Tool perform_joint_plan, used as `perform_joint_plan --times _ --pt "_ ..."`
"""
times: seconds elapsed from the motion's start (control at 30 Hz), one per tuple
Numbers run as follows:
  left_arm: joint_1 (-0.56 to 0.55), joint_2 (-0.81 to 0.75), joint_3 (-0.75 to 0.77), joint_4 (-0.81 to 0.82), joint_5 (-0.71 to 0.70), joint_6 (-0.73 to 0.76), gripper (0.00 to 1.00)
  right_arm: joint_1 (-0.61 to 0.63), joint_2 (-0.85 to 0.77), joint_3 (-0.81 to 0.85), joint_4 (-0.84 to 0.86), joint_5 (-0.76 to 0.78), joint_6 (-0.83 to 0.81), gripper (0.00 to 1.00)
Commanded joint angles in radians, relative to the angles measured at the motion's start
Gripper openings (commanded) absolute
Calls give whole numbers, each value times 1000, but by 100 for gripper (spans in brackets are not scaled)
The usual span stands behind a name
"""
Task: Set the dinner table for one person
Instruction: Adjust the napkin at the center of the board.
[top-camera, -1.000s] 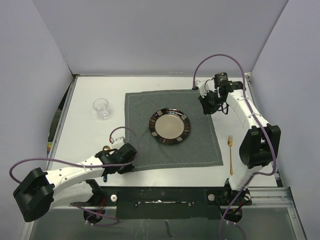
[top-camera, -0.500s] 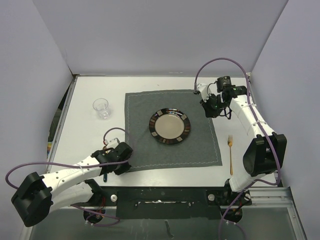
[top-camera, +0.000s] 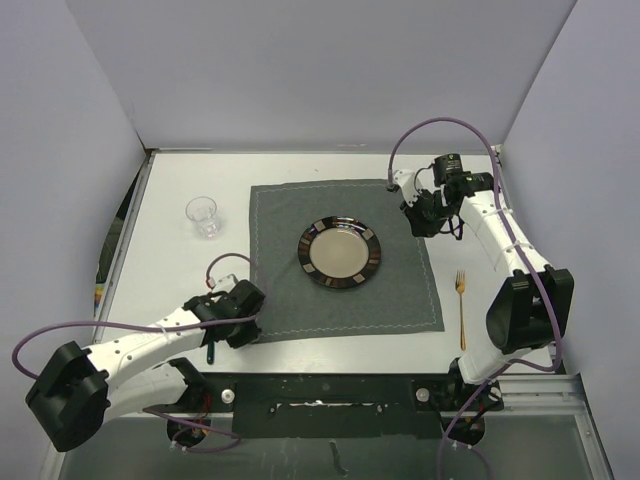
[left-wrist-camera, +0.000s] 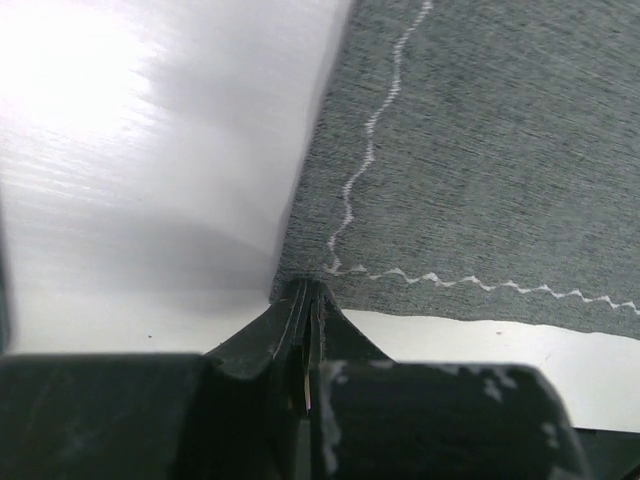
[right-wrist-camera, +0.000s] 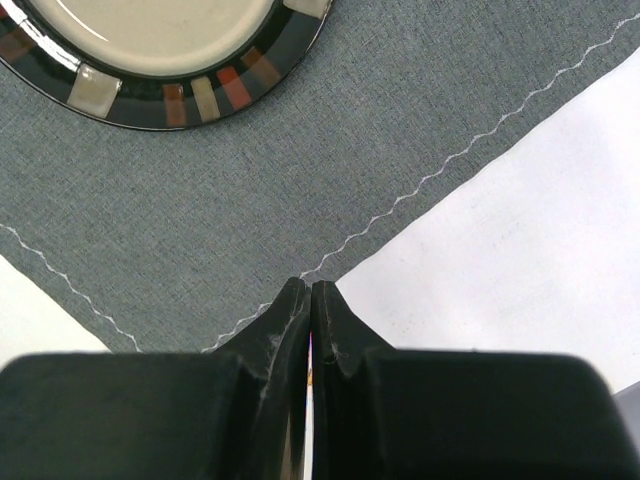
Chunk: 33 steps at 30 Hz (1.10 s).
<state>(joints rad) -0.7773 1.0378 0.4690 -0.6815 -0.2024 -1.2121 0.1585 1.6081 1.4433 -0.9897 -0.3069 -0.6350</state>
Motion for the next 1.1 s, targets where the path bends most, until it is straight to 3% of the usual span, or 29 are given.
perform_joint_plan --times 0.0,0.17,0.23,0.3,0.33,0.47,0.57,0.63,0.7,0.83,0.9,1.0,1.07 --pt "-3 16 138 7 -20 87 0 3 -56 4 -4 28 -44 0" --pt "-8 -10 379 -71 -73 209 2 4 -63 -23 -3 47 -44 0" --pt "-8 1 476 -110 -99 269 12 5 -70 -30 -15 40 -39 0" --pt "2 30 554 -135 -125 332 29 9 -72 -44 -34 27 -35 0" --pt "21 56 578 -136 -130 363 30 14 -71 -58 -45 18 -34 0" --pt "165 137 583 -22 -9 457 12 44 -92 -153 -54 40 -30 0" --pt "238 176 578 70 71 492 9 60 -114 -206 -21 87 -8 0" --pt "253 201 599 69 38 535 13 63 -114 -194 -10 121 4 0" --pt "274 229 623 80 9 607 27 51 -125 -187 -6 133 20 11" --pt "399 361 681 155 116 681 31 50 -155 -234 -59 108 19 21" --pt "433 433 713 198 147 702 31 57 -160 -266 -115 102 -4 17" --pt "471 541 763 245 192 718 30 87 -159 -297 -233 117 -49 0" --pt "489 608 789 276 238 711 28 110 -166 -301 -324 141 -77 0"
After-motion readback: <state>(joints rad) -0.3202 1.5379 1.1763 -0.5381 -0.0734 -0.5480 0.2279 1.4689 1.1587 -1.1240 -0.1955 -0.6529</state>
